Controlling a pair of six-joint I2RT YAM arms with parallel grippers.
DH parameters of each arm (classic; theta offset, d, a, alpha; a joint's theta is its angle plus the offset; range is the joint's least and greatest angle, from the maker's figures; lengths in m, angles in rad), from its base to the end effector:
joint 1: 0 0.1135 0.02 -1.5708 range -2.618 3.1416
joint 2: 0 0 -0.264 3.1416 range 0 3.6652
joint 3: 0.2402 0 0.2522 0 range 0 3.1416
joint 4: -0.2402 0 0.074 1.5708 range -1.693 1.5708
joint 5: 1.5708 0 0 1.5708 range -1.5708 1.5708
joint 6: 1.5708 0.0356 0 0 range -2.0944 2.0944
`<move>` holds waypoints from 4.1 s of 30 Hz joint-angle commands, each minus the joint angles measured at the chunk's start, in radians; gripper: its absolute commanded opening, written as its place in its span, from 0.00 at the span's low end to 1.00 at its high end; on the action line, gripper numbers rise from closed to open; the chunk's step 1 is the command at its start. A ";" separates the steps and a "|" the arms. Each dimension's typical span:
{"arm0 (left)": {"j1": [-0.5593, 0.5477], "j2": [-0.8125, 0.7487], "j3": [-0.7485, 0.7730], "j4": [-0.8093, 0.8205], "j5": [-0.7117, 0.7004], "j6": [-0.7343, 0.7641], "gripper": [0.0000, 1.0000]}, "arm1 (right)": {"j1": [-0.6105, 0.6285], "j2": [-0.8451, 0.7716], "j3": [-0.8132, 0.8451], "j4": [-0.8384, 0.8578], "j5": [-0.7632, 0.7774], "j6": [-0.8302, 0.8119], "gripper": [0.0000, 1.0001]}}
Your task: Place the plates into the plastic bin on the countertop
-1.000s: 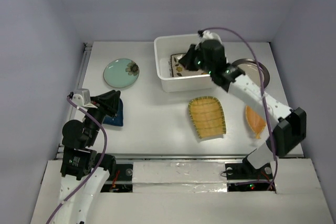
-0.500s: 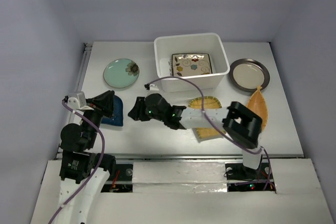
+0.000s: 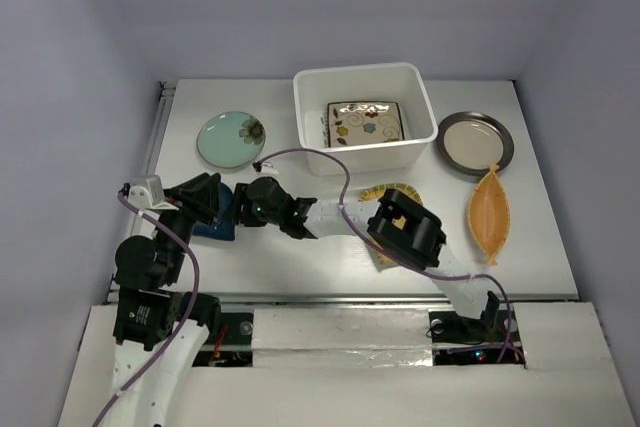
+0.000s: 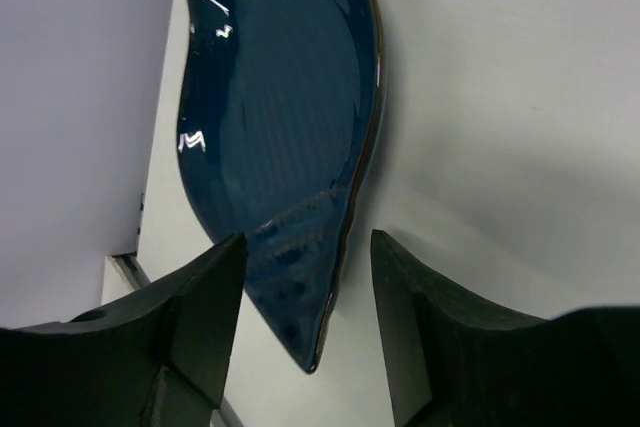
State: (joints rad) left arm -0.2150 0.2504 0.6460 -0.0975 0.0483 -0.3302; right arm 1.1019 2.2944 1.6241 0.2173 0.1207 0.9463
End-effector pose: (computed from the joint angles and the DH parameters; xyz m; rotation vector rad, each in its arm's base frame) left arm 0.0699 -0.0170 0.3609 -0.0321 1.2886 -0.4994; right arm 0.2399 0.4640 0.1583 -0.0891 2.2254 1.1191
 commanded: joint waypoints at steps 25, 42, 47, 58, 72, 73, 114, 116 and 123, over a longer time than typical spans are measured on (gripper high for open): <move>-0.004 -0.002 0.041 0.022 -0.022 0.003 0.27 | 0.041 -0.139 -0.119 0.182 0.016 -0.013 0.00; -0.004 -0.031 0.046 -0.016 -0.163 -0.018 0.00 | -0.198 -0.953 -0.432 -0.114 0.133 -0.351 0.00; -0.004 -0.028 0.044 -0.016 -0.165 -0.020 0.00 | -0.468 -0.998 -0.354 -0.296 -0.054 -0.472 0.00; -0.004 -0.022 0.044 -0.019 -0.162 -0.020 0.04 | -0.735 -0.730 -0.101 -0.437 -0.269 -0.569 0.00; -0.004 -0.013 0.043 -0.015 -0.148 -0.020 0.07 | -0.817 -0.405 0.126 -0.513 -0.405 -0.564 0.00; -0.004 -0.013 0.043 -0.015 -0.148 -0.020 0.07 | -0.817 -0.391 0.131 -0.515 -0.392 -0.563 0.00; -0.004 0.274 0.089 -0.054 -0.122 -0.127 0.28 | -0.817 -0.377 0.095 -0.515 -0.244 -0.541 0.65; -0.004 0.280 0.070 -0.029 -0.114 -0.156 0.31 | -0.817 -0.409 0.079 -0.510 -0.225 -0.541 0.73; -0.004 0.291 0.006 0.044 -0.154 -0.242 0.40 | -0.817 -0.529 0.014 -0.463 -0.199 -0.526 0.81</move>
State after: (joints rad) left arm -0.2150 0.5339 0.6754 -0.1406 -0.0860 -0.5163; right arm 0.2817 1.8366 1.6669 -0.3233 -0.1024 0.4084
